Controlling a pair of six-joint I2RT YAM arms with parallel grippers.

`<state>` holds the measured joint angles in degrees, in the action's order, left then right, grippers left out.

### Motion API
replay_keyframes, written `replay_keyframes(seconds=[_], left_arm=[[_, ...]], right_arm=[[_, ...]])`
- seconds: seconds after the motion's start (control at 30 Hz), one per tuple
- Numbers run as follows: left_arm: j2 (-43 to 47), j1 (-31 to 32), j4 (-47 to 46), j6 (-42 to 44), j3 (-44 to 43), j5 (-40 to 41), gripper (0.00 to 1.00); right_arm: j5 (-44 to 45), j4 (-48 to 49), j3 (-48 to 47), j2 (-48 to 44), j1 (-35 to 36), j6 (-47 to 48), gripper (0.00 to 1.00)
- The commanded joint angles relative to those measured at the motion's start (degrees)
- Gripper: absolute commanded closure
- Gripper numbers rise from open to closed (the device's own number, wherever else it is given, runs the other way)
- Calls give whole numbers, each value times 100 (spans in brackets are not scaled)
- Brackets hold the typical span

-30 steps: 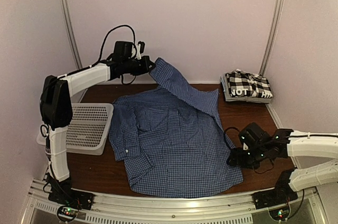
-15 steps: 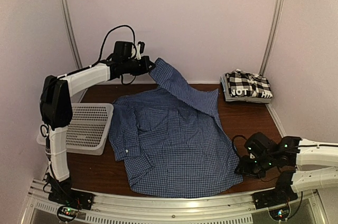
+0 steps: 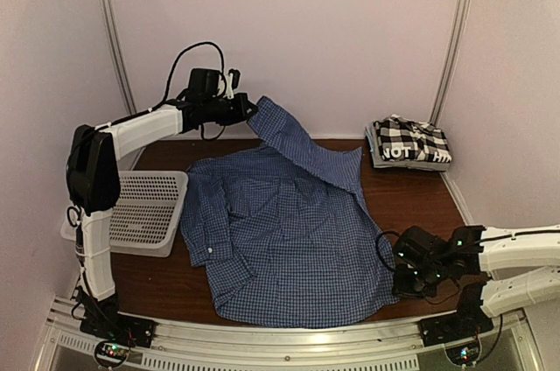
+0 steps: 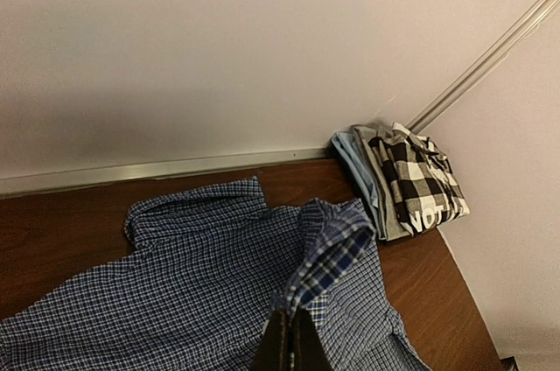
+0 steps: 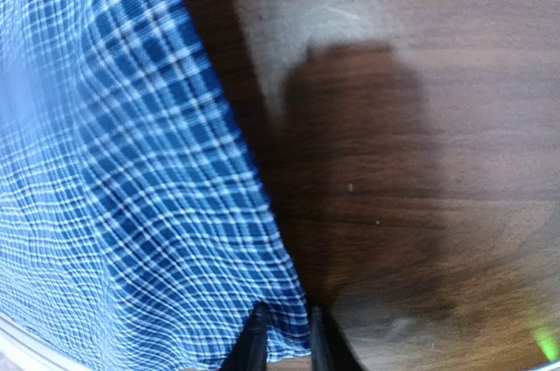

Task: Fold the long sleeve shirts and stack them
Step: Pick up the flattened shirt from the center of the board, then fold the flattened shirt at the center of the board.

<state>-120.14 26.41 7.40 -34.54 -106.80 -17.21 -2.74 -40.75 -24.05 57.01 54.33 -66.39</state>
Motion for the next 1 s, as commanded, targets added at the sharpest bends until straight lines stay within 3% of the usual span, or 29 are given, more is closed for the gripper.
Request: replay_keyframes(seconds=[0.0,0.17,0.3,0.6,0.97], left_arm=[[-69,-55,-230,88,-201,-50,100],[-35,-57,-270,106,-321,-10,100],[35,-118,-274,111,-384,75,100],[436,-472,-326,93,-19,119,100],[793,-809,-240,163,390,226,100]], right_arm=[[353,-558,-347,33,113,-58,89],[732,-1127,-1135,-44,168,26,100],[759,-1152,-1832,251,403,326,100],[82,-366,-2915,2032,1182,1175,100],[-877,898,-3269,3211,1212,1677,100]])
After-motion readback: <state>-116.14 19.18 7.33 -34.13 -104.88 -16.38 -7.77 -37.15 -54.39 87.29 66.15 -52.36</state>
